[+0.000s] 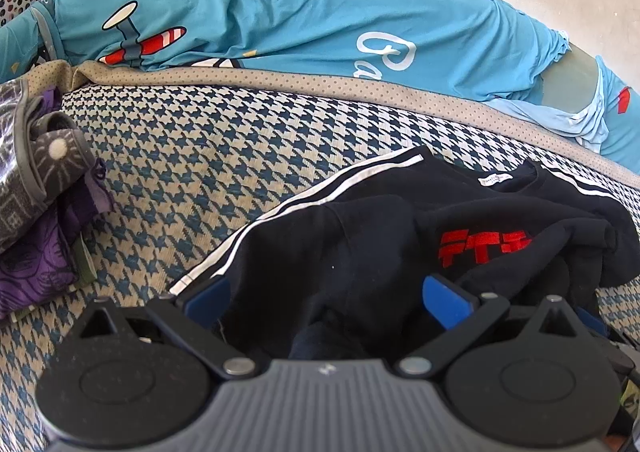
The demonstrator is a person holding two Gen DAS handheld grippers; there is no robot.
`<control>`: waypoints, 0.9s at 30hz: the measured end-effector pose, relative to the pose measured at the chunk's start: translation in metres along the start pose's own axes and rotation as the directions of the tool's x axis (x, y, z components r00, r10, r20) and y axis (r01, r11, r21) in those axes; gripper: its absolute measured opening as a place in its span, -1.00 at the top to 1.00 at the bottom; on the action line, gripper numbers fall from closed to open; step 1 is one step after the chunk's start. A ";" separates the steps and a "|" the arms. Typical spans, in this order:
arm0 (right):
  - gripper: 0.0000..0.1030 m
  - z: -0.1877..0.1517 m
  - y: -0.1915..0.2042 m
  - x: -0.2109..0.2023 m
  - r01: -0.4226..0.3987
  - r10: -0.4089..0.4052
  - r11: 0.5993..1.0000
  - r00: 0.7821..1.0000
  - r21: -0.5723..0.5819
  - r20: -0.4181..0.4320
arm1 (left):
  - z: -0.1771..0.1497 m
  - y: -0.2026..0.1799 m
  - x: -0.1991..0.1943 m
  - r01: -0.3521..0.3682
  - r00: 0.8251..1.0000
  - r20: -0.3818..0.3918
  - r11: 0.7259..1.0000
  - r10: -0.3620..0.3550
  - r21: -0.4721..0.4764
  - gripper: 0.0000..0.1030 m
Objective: Fold clothes
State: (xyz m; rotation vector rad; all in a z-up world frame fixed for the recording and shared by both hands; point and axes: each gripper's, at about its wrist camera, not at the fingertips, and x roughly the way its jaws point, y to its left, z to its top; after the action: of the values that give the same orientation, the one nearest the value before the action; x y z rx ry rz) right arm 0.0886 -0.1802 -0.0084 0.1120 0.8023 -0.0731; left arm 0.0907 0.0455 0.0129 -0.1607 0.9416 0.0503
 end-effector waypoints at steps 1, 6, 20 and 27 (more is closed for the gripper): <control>-0.44 0.000 0.000 0.000 0.001 -0.001 1.000 1.000 -0.004 0.000 | 0.000 0.000 0.000 0.001 1.000 0.000 1.000 -0.001 0.000 -0.99; -0.46 0.000 0.000 0.000 0.004 -0.004 1.000 1.000 -0.007 -0.001 | 0.000 -0.002 0.001 0.003 1.000 0.002 1.000 -0.003 0.003 -0.99; -0.50 0.001 -0.001 0.001 0.006 -0.006 1.000 1.000 0.006 -0.007 | -0.002 -0.008 0.005 0.004 1.000 -0.008 1.000 -0.004 0.019 -0.99; -0.51 0.000 -0.001 0.001 0.008 -0.008 1.000 1.000 0.011 -0.008 | -0.003 -0.010 0.009 0.005 1.000 -0.018 1.000 -0.005 0.022 -0.99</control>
State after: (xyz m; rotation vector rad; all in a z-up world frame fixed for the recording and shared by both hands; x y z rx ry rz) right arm 0.0898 -0.1810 -0.0090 0.1199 0.8106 -0.0846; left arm 0.0949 0.0351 0.0049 -0.1431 0.9597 0.0340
